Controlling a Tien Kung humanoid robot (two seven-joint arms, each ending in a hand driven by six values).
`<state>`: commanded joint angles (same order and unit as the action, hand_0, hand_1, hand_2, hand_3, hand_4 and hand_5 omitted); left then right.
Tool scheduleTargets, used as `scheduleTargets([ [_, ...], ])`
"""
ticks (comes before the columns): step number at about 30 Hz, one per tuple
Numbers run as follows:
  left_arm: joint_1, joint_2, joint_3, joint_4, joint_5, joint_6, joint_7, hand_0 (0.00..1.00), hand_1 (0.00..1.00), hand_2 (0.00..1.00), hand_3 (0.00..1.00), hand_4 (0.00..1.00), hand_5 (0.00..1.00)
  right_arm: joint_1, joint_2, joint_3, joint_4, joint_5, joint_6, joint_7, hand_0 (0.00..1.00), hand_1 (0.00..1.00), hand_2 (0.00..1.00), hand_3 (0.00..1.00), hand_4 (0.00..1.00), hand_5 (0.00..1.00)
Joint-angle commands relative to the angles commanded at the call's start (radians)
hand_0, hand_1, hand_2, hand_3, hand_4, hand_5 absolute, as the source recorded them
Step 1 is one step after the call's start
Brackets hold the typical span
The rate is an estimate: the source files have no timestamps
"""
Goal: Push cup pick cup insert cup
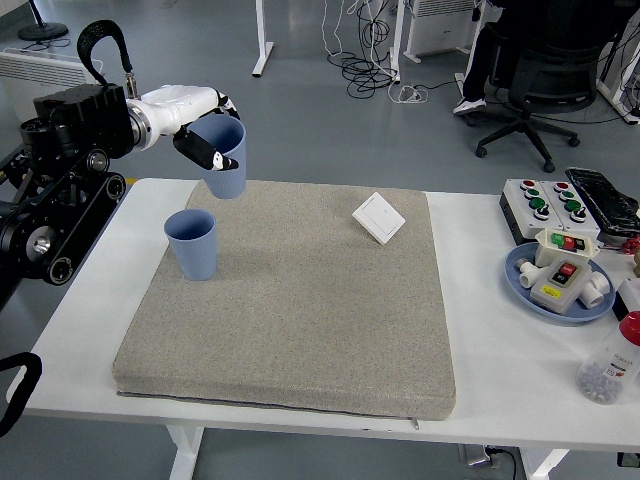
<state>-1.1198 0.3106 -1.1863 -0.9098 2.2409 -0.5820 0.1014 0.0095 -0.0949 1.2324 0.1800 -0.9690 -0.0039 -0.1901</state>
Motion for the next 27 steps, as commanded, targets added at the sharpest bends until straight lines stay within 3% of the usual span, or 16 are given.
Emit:
scheduleTargets([
  [10, 0.014, 0.012, -0.018, 0.098, 0.024, -0.008, 0.005, 0.539, 0.572, 0.557, 0.520, 0.438, 0.002, 0.003, 0.001, -0.004, 0.000, 0.004, 0.001, 0.001, 0.693, 0.595, 0.609, 0.548, 0.109, 0.460],
  [27, 0.026, 0.008, 0.029, 0.142, 0.001, 0.006, -0.013, 0.528, 0.573, 0.557, 0.519, 0.453, 0.002, 0.008, 0.000, -0.009, 0.000, 0.005, 0.002, 0.001, 0.693, 0.595, 0.609, 0.548, 0.109, 0.460],
])
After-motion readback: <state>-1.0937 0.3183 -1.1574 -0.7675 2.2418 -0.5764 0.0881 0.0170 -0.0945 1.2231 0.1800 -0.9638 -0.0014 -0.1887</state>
